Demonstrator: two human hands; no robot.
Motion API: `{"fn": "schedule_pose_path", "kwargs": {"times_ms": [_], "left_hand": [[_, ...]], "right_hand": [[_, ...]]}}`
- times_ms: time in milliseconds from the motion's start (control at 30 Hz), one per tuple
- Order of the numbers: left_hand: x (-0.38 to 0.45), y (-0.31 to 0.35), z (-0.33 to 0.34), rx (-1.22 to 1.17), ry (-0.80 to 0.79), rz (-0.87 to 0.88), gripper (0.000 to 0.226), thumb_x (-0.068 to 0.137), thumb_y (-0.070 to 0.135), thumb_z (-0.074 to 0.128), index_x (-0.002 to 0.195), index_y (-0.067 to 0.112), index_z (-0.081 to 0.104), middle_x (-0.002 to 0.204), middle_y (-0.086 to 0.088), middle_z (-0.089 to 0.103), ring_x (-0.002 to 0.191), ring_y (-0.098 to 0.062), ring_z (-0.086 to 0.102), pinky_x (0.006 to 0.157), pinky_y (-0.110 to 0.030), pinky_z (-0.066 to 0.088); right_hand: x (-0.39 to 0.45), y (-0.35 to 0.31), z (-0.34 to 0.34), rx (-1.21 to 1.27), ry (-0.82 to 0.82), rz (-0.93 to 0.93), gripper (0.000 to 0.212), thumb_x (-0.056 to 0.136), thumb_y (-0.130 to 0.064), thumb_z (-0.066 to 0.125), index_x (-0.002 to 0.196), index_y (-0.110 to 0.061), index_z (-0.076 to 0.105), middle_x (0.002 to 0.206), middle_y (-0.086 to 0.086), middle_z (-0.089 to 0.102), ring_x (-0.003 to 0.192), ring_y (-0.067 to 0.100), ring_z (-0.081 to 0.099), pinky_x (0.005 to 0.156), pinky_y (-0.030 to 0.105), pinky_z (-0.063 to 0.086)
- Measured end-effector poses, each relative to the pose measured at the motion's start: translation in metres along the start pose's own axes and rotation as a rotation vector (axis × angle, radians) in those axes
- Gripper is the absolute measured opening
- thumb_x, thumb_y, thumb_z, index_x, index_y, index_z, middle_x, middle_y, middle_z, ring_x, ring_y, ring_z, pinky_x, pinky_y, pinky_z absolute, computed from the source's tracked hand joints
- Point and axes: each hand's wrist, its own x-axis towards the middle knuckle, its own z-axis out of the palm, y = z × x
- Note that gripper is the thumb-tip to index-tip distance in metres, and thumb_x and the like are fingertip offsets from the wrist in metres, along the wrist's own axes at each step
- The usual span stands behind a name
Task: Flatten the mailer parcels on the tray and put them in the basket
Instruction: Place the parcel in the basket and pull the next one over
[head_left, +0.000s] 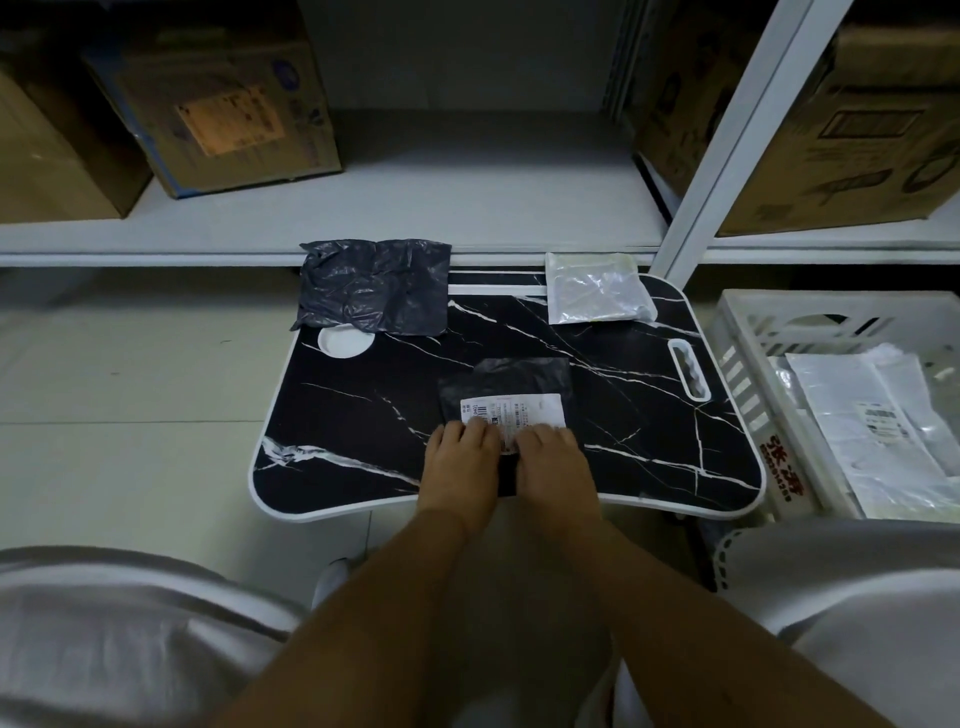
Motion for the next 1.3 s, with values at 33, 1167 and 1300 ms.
{"fn": "schedule_pose_path", "kwargs": {"times_ms": [33, 1167, 1300], "left_hand": [[0.006, 0.000, -0.002, 0.032, 0.012, 0.001, 0.036, 0.093, 0.021, 0.044, 0.129, 0.020, 0.044, 0.133, -0.002, 0.043, 0.125, -0.021, 0.037, 0.116, -0.040, 0.020], [0.039, -0.005, -0.005, 0.128, -0.365, -0.239, 0.061, 0.099, 0.049, 0.008, 0.149, 0.025, -0.019, 0.156, -0.025, -0.012, 0.145, -0.039, -0.011, 0.114, -0.060, -0.003], [0.035, -0.003, -0.005, 0.132, -0.355, -0.329, 0.073, 0.096, 0.058, 0.006, 0.150, 0.014, -0.014, 0.157, -0.021, -0.009, 0.146, -0.038, -0.009, 0.116, -0.057, -0.005]], "right_hand": [[0.007, -0.001, -0.005, 0.008, 0.025, 0.019, 0.029, 0.097, -0.021, 0.044, 0.123, -0.015, 0.055, 0.127, 0.003, 0.053, 0.114, 0.021, 0.047, 0.095, 0.033, 0.043], [0.041, 0.011, -0.012, -0.146, -0.291, 0.223, 0.077, 0.095, -0.064, 0.012, 0.154, -0.018, -0.004, 0.157, 0.027, -0.011, 0.147, 0.038, -0.011, 0.119, 0.050, 0.002], [0.038, 0.007, -0.015, -0.179, -0.315, 0.305, 0.087, 0.093, -0.068, 0.006, 0.153, -0.006, -0.007, 0.158, 0.022, -0.012, 0.147, 0.033, -0.011, 0.118, 0.053, -0.002]]}}
